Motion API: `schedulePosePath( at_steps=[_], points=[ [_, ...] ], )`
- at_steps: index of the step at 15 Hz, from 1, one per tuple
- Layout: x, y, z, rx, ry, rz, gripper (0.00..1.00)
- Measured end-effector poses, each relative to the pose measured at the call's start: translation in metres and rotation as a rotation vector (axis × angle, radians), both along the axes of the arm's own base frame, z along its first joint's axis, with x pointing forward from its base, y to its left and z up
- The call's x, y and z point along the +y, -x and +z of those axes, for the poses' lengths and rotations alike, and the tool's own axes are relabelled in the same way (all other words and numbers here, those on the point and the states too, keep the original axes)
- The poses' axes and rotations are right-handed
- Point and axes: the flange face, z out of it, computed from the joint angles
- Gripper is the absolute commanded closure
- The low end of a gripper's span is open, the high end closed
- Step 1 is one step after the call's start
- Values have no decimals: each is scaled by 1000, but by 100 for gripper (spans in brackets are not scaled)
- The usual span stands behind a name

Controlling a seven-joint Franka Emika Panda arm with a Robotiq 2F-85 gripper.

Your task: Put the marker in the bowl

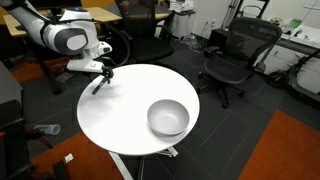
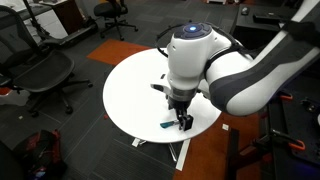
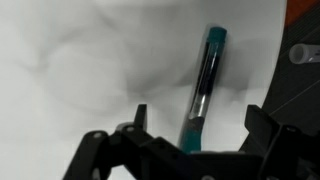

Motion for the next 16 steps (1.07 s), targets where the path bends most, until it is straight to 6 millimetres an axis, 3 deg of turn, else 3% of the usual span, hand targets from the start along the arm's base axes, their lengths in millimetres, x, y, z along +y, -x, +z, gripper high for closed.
schedulePosePath(
  at_steps=[3,4,5,14,15,16],
  points=[
    [0,-1,-5,4,-1,-1,0],
    [0,-2,-6,6,-1,-1,25],
    [0,-2,-7,8,-1,-2,26],
    [-3,-5,-15,15,-2,-10,95],
    [-3,-6,-14,14,-2,-11,100],
    [-3,-6,-14,13,-2,-11,97]
  ],
)
